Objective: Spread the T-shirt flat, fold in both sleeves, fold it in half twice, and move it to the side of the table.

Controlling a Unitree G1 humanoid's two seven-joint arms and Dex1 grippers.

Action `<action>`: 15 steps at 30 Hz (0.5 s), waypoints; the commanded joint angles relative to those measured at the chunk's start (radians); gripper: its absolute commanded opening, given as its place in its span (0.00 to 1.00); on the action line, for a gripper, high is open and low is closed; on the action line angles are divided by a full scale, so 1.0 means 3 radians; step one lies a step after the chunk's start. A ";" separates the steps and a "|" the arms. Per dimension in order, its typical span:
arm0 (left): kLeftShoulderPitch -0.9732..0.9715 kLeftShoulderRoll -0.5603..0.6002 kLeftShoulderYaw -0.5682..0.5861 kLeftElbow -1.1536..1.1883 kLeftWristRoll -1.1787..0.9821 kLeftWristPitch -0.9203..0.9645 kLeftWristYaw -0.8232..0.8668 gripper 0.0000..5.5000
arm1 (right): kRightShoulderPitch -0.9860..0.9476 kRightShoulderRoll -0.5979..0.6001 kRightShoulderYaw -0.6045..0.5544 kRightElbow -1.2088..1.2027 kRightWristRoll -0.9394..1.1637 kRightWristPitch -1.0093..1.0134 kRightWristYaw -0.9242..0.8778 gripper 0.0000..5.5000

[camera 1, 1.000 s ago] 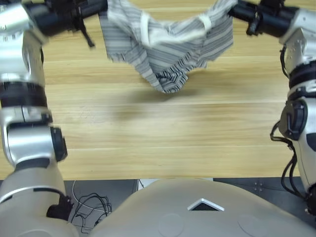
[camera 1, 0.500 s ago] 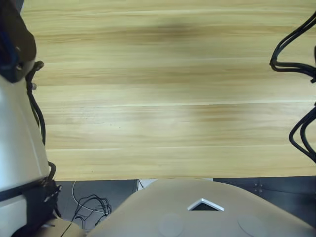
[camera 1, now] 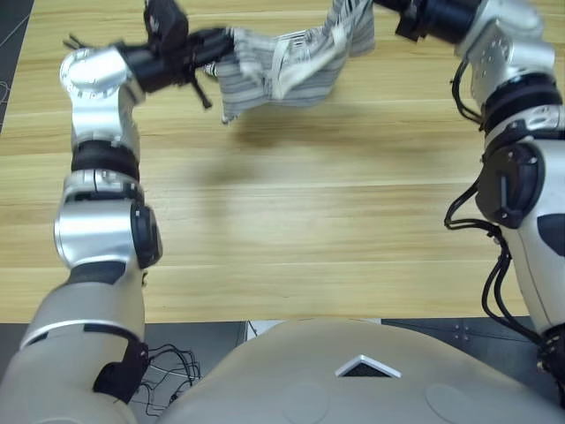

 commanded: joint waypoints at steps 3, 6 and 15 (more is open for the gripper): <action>0.0641 0.0627 0.0099 -0.1775 -0.0590 0.0753 -0.0628 0.02 | 0.0692 -0.0384 0.0240 -0.1285 0.0561 0.0674 0.0779 0.02; 0.1013 0.0632 -0.0111 -0.2147 -0.0430 0.0756 -0.0589 0.02 | 0.1092 -0.0550 0.0591 -0.1745 0.0445 0.0503 0.0779 0.02; 0.2043 0.1090 -0.1145 -0.2031 0.0847 0.0092 -0.0671 0.02 | 0.1883 -0.0929 0.1307 -0.2037 -0.0322 -0.0278 0.0724 0.02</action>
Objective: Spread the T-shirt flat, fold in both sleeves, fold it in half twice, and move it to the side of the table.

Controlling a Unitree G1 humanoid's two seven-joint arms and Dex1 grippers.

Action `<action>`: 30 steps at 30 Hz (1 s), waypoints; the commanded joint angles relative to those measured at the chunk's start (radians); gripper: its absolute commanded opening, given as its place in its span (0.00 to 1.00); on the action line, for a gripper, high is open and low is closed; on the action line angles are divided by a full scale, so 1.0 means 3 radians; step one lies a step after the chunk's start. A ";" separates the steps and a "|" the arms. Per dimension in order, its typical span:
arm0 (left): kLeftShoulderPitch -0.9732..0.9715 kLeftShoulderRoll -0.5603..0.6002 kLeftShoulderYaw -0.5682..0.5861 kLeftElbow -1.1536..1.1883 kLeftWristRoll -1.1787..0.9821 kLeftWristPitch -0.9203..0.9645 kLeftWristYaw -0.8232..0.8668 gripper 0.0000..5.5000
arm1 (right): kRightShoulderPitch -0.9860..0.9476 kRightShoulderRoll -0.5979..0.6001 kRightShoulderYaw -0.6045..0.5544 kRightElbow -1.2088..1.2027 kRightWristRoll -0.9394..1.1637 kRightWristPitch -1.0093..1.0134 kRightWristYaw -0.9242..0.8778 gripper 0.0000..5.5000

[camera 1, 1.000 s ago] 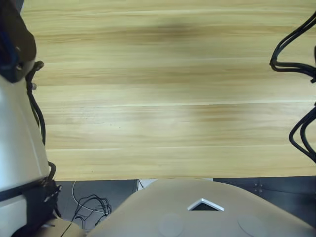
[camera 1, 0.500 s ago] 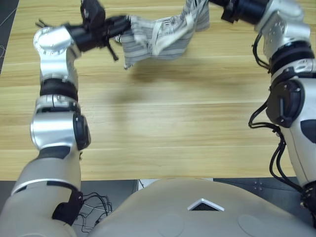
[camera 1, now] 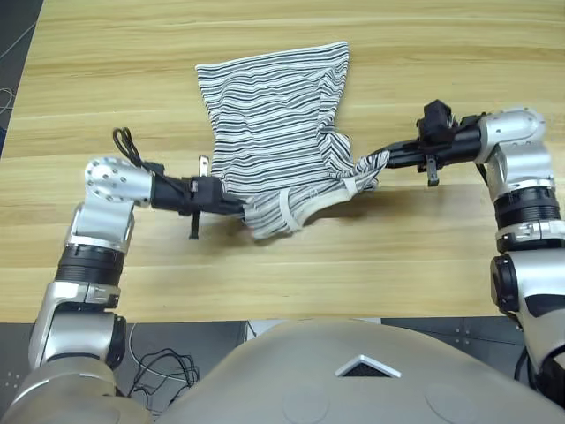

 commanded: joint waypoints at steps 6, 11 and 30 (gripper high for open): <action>0.0614 0.0985 -0.0216 -0.1004 0.0240 0.0266 -0.0290 0.02 | 0.0063 -0.0318 0.0148 -0.0009 -0.0341 -0.0165 -0.0345 0.02; 0.0597 0.0872 -0.0235 -0.1253 0.0249 0.0309 -0.0058 0.11 | 0.0367 -0.0458 0.0390 -0.0557 -0.0196 0.0108 -0.0063 0.14; -0.0233 0.0603 -0.0081 -0.0501 0.0731 -0.0533 0.0809 0.33 | 0.0312 0.0578 0.0641 -0.0872 0.0380 0.0077 -0.0888 0.42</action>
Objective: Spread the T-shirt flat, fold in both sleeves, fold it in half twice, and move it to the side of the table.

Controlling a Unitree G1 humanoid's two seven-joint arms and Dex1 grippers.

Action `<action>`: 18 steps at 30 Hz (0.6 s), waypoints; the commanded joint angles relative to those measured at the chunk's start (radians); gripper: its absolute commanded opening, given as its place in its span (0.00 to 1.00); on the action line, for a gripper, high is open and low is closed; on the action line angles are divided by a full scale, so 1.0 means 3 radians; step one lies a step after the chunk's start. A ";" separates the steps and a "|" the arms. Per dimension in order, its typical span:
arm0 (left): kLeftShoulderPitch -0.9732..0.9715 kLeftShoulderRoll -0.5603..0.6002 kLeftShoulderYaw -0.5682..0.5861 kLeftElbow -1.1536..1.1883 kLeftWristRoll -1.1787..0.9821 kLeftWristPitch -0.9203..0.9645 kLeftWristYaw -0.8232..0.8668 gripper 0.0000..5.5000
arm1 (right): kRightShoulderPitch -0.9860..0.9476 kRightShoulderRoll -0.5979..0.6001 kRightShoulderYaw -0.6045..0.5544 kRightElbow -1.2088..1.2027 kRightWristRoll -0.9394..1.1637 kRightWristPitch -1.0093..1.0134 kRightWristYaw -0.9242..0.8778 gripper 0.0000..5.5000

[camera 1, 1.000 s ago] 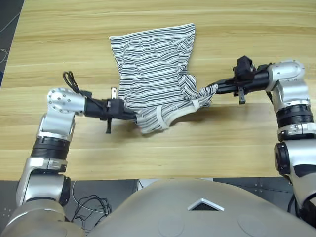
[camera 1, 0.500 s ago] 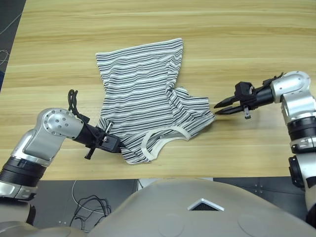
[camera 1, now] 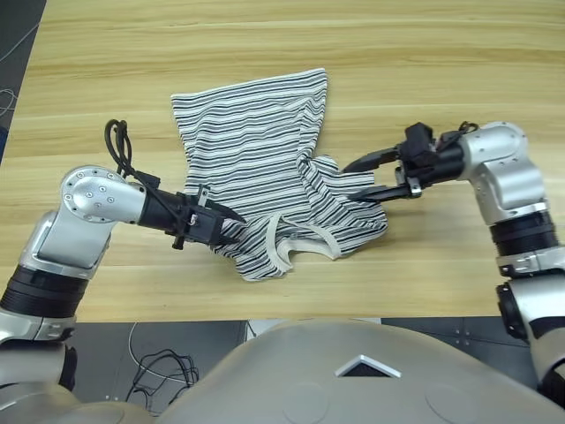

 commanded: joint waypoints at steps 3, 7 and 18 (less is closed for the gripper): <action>-0.0341 -0.0125 -0.0131 0.0893 0.0551 -0.0695 0.0502 0.33 | -0.0209 0.0607 0.0224 0.0785 -0.0549 -0.0591 -0.0546 0.42; -0.0347 -0.0095 0.0080 0.0714 0.0178 -0.0728 0.0527 0.33 | -0.0340 0.0668 0.0360 0.1476 -0.1052 -0.1059 -0.0902 0.42; -0.0724 -0.0284 0.0334 0.0808 0.0098 -0.0971 0.1021 0.33 | -0.1011 0.0168 0.0622 0.3090 -0.2213 -0.1307 -0.2567 0.42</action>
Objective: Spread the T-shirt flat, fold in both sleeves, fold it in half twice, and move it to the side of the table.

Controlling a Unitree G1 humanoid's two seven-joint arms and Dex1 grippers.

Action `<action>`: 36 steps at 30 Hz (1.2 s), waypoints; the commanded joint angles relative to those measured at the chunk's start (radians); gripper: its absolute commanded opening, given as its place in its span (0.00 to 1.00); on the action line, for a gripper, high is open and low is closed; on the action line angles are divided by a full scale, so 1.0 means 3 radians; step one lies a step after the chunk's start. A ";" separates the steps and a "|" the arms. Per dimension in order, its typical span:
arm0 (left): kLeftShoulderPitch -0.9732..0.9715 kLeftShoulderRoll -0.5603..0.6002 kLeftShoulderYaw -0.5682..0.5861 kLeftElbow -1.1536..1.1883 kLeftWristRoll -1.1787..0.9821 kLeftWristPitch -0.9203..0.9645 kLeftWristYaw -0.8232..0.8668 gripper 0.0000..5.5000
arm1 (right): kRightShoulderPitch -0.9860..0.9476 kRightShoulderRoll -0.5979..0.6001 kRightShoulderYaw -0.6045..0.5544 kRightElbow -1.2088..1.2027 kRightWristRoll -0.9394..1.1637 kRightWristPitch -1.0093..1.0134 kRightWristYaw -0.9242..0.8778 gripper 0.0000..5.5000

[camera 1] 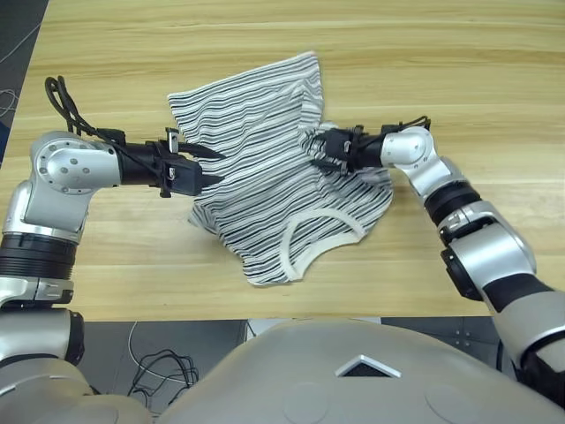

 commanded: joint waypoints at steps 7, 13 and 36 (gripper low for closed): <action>0.0113 -0.0172 -0.0079 -0.0027 -0.0084 0.0084 0.0090 0.33 | 0.0209 -0.0608 -0.0156 0.0369 -0.0149 0.0085 0.0074 0.42; 0.0504 -0.0243 -0.0455 -0.0056 -0.0057 0.0304 -0.0150 0.33 | 0.0272 -0.0570 -0.0215 0.0308 -0.0160 0.0031 0.0108 0.42; -0.0361 -0.1394 -0.1254 0.1320 0.1190 -0.0176 0.1142 0.33 | 0.0259 -0.0390 -0.0188 0.0340 -0.0226 -0.0027 0.0041 0.42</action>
